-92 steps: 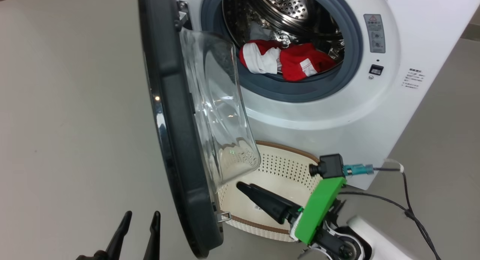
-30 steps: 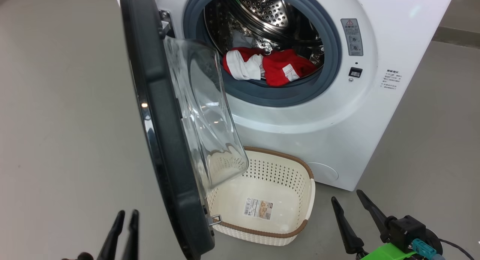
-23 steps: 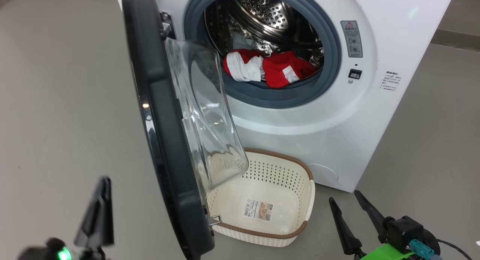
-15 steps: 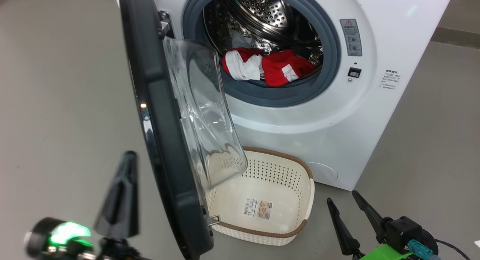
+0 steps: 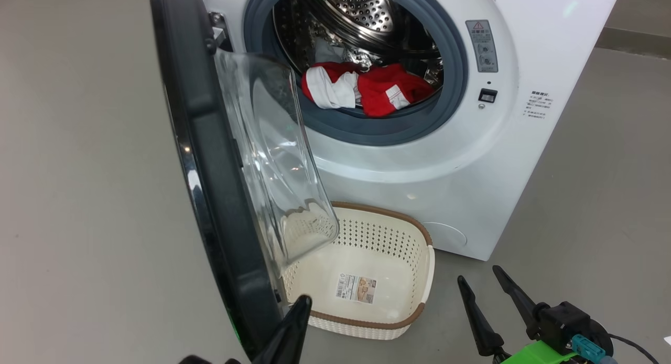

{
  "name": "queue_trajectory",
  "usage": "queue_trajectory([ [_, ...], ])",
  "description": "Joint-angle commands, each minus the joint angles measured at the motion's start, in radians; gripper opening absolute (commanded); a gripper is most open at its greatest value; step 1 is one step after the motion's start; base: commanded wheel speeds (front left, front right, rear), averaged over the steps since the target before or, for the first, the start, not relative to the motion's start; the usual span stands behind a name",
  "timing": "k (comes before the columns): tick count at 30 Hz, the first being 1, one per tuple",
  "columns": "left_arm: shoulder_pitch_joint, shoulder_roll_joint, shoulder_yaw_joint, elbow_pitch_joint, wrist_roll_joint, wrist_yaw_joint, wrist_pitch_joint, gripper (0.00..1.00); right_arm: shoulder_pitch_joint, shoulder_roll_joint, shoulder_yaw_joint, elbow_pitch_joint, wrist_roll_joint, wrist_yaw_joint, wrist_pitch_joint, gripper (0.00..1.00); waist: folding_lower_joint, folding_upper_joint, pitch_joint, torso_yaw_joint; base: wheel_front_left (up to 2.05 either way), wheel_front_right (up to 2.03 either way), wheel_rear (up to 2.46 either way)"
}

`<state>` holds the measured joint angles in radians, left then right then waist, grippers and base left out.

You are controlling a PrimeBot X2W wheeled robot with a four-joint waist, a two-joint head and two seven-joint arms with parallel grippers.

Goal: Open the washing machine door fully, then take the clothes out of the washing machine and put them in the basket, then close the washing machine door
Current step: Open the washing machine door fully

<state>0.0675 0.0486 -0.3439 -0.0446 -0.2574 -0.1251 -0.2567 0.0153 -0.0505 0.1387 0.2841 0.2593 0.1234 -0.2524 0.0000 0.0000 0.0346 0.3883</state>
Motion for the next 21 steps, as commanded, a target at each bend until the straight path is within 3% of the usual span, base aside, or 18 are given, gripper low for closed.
queue_trajectory([
  [1, -0.017, 0.002, 0.032, 0.009, -0.010, -0.005, -0.005, 0.00, -0.029, 0.000, 0.022, -0.026, 0.007, 0.007, -0.009, 1.00, 0.0000, 0.0000, 0.001, -0.001, 0.00, 0.00, 0.00],
  [9, -0.034, 0.002, 0.077, 0.100, -0.043, -0.005, -0.005, 0.00, -0.026, 0.000, 0.017, -0.026, 0.010, 0.007, -0.009, 1.00, 0.0000, 0.0000, -0.001, 0.003, 0.00, 0.00, 0.00],
  [21, -0.022, 0.002, 0.214, 0.126, -0.054, 0.035, -0.005, 0.00, -0.024, 0.000, 0.009, -0.039, 0.011, 0.007, -0.009, 1.00, 0.0000, 0.0000, 0.003, 0.010, 0.00, 0.00, 0.00],
])
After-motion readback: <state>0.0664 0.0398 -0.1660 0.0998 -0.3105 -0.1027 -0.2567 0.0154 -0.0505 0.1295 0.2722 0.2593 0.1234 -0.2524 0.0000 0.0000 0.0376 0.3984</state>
